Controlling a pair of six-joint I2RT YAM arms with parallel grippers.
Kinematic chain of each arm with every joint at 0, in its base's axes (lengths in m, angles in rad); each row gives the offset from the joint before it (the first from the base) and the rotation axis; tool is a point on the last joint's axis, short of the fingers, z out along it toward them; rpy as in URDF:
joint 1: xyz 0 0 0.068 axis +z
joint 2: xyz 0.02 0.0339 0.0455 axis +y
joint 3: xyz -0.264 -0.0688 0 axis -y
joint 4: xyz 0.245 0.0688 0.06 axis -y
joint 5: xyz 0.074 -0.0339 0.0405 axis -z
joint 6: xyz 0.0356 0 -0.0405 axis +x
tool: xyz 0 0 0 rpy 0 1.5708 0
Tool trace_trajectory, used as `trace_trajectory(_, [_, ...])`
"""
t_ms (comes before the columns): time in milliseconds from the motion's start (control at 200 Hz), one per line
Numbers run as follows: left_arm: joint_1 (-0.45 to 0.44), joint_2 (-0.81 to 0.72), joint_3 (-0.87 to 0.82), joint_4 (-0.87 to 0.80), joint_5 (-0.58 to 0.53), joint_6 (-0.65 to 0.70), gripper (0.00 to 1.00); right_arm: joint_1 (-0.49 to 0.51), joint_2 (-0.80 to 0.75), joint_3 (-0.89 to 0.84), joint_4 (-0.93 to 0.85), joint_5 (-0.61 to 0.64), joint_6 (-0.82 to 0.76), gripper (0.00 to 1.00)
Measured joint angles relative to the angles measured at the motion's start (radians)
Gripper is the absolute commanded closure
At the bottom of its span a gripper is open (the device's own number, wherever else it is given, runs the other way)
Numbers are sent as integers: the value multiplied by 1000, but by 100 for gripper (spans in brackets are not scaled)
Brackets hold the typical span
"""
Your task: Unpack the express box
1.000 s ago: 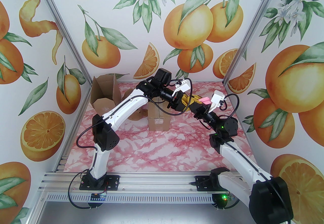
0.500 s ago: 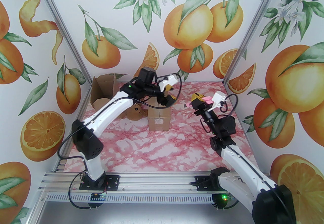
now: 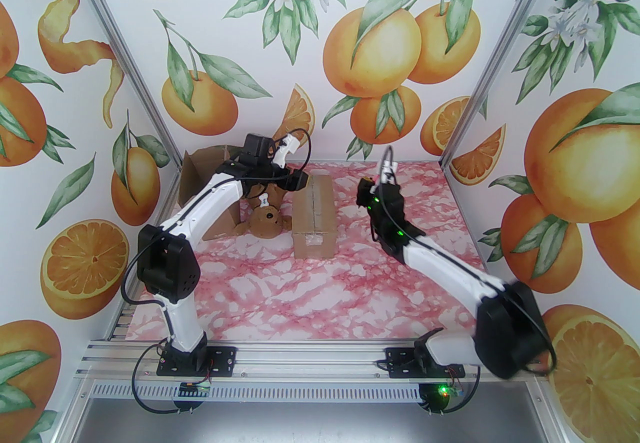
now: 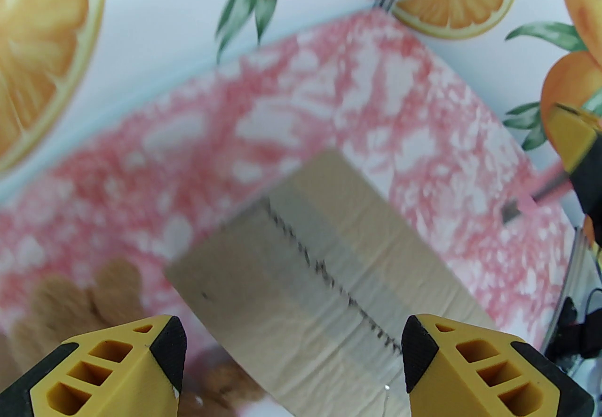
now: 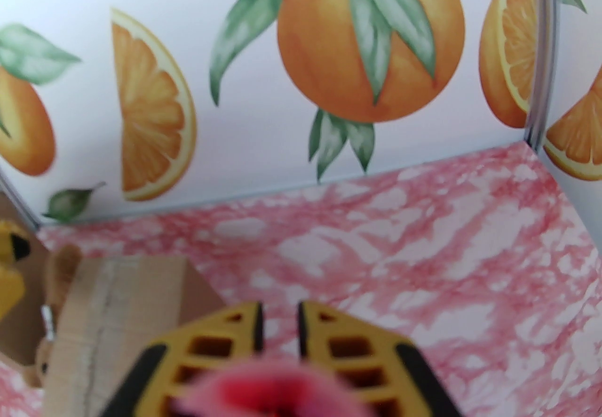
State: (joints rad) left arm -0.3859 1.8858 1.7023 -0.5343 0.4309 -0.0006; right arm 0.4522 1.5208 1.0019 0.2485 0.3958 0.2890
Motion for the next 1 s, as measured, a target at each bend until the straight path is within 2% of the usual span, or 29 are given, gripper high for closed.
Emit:
trace_trajectory(230, [0, 4, -101, 24, 60, -31, 20, 5, 289, 230, -156, 20, -22, 93])
trace_trajectory(375, [0, 4, -179, 43, 115, -50, 20, 5, 361, 281, -204, 12, -21, 94])
trace_trajectory(705, [-5, -50, -307, 152, 174, -111, 21, -3, 351, 243, -189, -68, -21, 93])
trace_trajectory(1001, [-127, -154, -428, 193, 70, -209, 21, -44, 238, 114, -186, -145, -37, 93])
